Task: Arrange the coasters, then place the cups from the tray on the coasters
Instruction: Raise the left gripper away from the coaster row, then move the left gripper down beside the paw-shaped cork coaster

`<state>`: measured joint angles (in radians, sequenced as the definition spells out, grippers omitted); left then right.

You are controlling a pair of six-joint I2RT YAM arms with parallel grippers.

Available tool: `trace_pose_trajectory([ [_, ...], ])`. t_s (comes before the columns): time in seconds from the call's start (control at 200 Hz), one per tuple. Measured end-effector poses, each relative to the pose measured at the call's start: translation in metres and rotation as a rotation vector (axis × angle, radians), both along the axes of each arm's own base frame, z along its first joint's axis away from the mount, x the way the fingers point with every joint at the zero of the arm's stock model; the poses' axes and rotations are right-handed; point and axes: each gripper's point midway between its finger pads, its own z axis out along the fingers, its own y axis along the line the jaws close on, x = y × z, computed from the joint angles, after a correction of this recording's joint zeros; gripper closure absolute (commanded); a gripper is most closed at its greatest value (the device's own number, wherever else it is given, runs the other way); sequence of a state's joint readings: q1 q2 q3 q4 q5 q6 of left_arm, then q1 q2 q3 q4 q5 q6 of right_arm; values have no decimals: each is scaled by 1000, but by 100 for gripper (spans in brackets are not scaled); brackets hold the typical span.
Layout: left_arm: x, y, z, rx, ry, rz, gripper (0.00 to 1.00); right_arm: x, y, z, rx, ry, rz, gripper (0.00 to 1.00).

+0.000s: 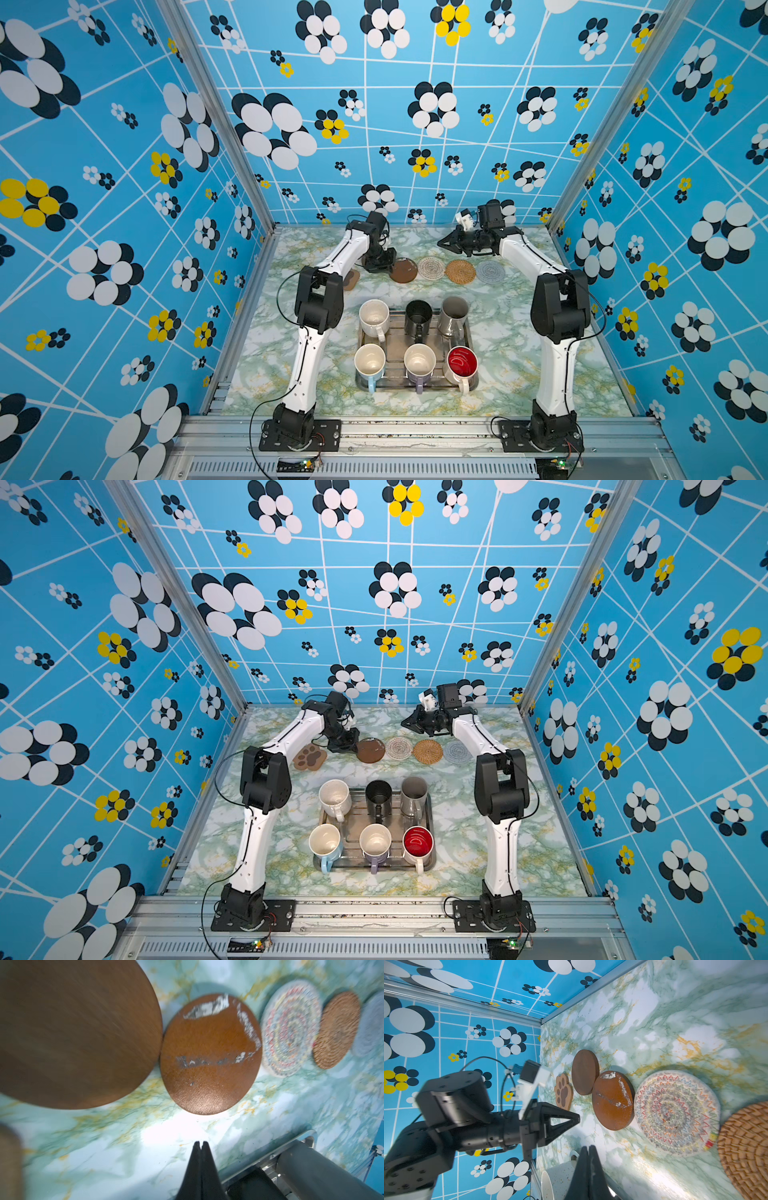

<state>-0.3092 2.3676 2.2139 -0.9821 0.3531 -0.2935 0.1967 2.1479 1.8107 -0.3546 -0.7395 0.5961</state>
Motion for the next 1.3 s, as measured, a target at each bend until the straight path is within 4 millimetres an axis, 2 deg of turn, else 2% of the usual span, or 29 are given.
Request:
trace_pose_trajectory([
  [0.145, 39, 27, 42, -37, -142, 80, 100, 0, 0, 0, 3, 2, 1, 100],
  [0.29, 75, 60, 54, -71, -228, 180, 100, -3, 0, -7, 0, 18, 0, 100],
  [0.425, 103, 76, 38, -102, -268, 245, 100, -12, -2, -27, -10, 66, 0, 100],
  [0.53, 121, 71, 18, -150, -284, 268, 100, -20, -4, -43, -20, 105, -2, 100],
  [0.625, 135, 63, 2, -208, -293, 283, 100, -24, -5, -48, -24, 122, -3, 100],
  [0.78, 152, 55, -18, -273, -315, 312, 100, -25, -6, -36, -24, 102, -4, 100],
  [0.91, 163, 53, -25, -299, -340, 331, 100, -27, -6, -20, -22, 66, 1, 100],
  [1.035, 173, 52, -30, -319, -358, 341, 100, -27, -7, -14, -24, 51, 1, 100],
  [1.3, 170, 49, -51, -327, -317, 342, 100, -28, -7, -14, -26, 54, 3, 100],
])
